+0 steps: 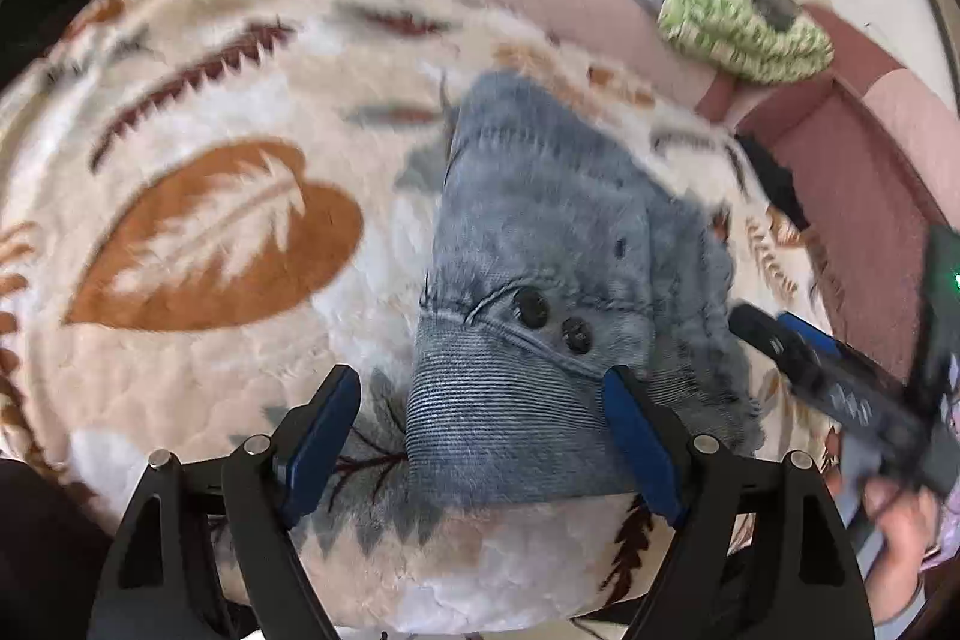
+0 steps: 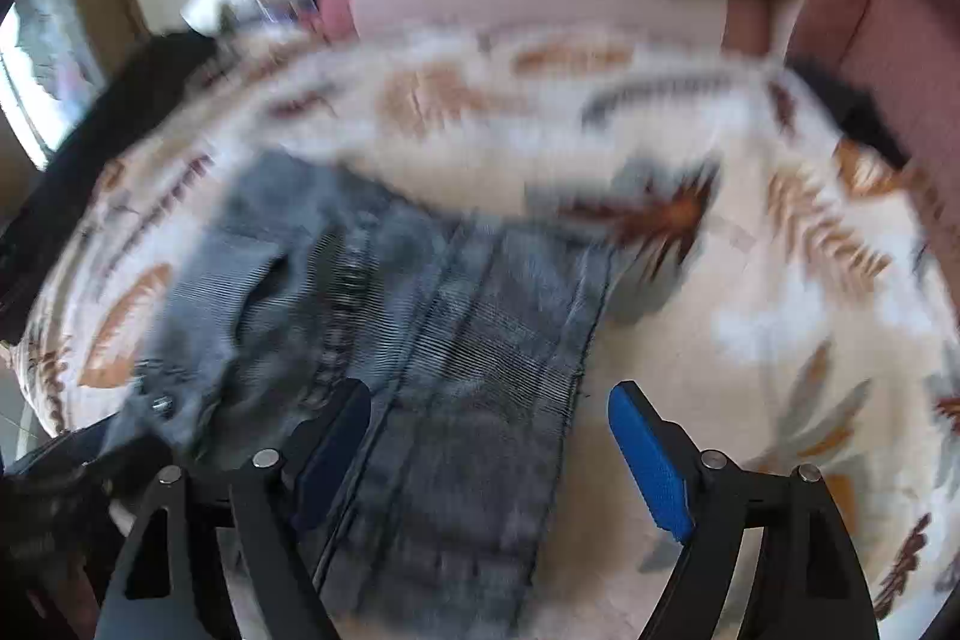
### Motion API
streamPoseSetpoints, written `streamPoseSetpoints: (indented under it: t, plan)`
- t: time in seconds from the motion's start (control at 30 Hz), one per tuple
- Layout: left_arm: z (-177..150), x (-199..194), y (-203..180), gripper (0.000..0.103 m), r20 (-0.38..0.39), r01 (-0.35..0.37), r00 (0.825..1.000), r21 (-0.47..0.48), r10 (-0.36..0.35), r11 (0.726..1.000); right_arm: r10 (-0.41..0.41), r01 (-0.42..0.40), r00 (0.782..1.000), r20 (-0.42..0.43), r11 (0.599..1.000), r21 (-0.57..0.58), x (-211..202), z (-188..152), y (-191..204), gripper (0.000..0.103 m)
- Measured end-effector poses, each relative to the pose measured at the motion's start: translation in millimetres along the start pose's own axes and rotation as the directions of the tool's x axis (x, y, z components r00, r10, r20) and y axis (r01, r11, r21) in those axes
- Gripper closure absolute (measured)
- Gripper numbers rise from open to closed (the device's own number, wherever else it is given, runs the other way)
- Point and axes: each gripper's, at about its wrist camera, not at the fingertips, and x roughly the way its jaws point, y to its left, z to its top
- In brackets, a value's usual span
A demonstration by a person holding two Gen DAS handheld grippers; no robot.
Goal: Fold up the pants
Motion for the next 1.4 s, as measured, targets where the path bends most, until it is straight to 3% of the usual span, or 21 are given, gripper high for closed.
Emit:
streamPoseSetpoints:
  t: [0.03,0.1,0.13,0.2,0.27,0.33,0.37,0.43,0.53,0.63,0.73,0.77,0.83,0.9,1.03,1.2,1.3,1.4]
  plan:
    - [-1,-2,-2,0.020,0.018,-0.015,1.000,0.022,0.015,1.000,-0.010,0.010,1.000,-0.002,1.000,-0.018,-1,-8,2,0.010]
    - [-4,11,-7,0.019,-0.031,-0.061,0.997,0.081,0.064,0.995,-0.039,0.032,0.988,-0.147,0.998,-0.054,23,-33,4,0.006]
    - [-6,21,-7,0.019,-0.077,-0.058,0.995,0.104,0.066,0.993,-0.001,0.002,0.990,-0.144,1.000,0.003,27,-44,-5,0.006]
    - [-4,14,-1,0.019,-0.056,-0.029,0.998,0.066,0.033,0.997,0.059,-0.045,0.987,-0.149,0.994,0.100,24,-48,-20,0.005]
    - [-1,3,1,0.019,-0.026,-0.039,0.999,0.053,0.041,0.998,0.045,-0.027,0.992,-0.117,0.988,0.151,13,-45,-28,0.005]
    - [1,2,-2,0.019,0.004,-0.062,0.998,0.084,0.062,0.995,0.048,-0.041,0.998,-0.041,0.989,0.142,-3,-43,-26,0.005]
    - [0,9,-4,0.018,-0.016,-0.079,0.997,0.115,0.081,0.990,0.047,-0.043,0.998,-0.029,0.991,0.130,-4,-45,-23,0.005]
    - [-3,21,-2,0.011,-0.033,-0.083,0.996,0.129,0.088,0.988,0.018,-0.005,0.990,-0.142,0.996,0.089,20,-56,-16,0.003]
    - [-1,15,3,0.010,-0.032,-0.082,0.996,0.104,0.086,0.991,0.071,-0.048,0.988,-0.134,0.985,0.167,14,-56,-26,0.003]
    - [-4,10,-2,0.010,-0.016,-0.108,0.994,0.136,0.111,0.985,0.091,-0.083,0.995,-0.039,0.980,0.180,-11,-46,-24,0.003]
    - [-7,10,-4,0.010,-0.010,-0.118,0.993,0.139,0.120,0.983,0.052,-0.054,0.998,0.021,0.994,0.097,-19,-40,-10,0.001]
    - [-8,11,-4,0.010,-0.015,-0.115,0.993,0.130,0.118,0.985,0.032,-0.032,0.999,-0.002,0.997,0.067,-8,-43,-6,0.000]
    - [-9,10,-5,0.010,-0.021,-0.110,0.993,0.123,0.114,0.986,0.008,0.001,0.987,-0.161,0.999,0.051,23,-62,-5,0.001]
    - [-10,7,-7,0.010,-0.020,-0.113,0.993,0.129,0.116,0.985,0.067,-0.048,0.989,-0.134,0.989,0.140,13,-64,-20,0.000]
    - [-8,5,-8,0.011,-0.023,-0.117,0.992,0.143,0.121,0.983,0.065,-0.050,0.988,-0.137,0.993,0.109,-1,-52,-23,0.000]
    - [2,-9,-11,0.011,0.023,-0.122,0.992,0.153,0.120,0.981,0.256,-0.213,0.962,-0.097,0.923,0.319,-5,-36,-62,0.000]
    - [9,-13,-12,0.011,0.032,-0.133,0.991,0.166,0.129,0.977,0.360,-0.294,0.930,-0.076,0.850,0.437,5,-31,-82,0.000]
    - [15,-13,-10,0.011,0.031,-0.124,0.992,0.165,0.121,0.978,0.442,-0.362,0.895,-0.066,0.803,0.474,14,-22,-84,0.000]
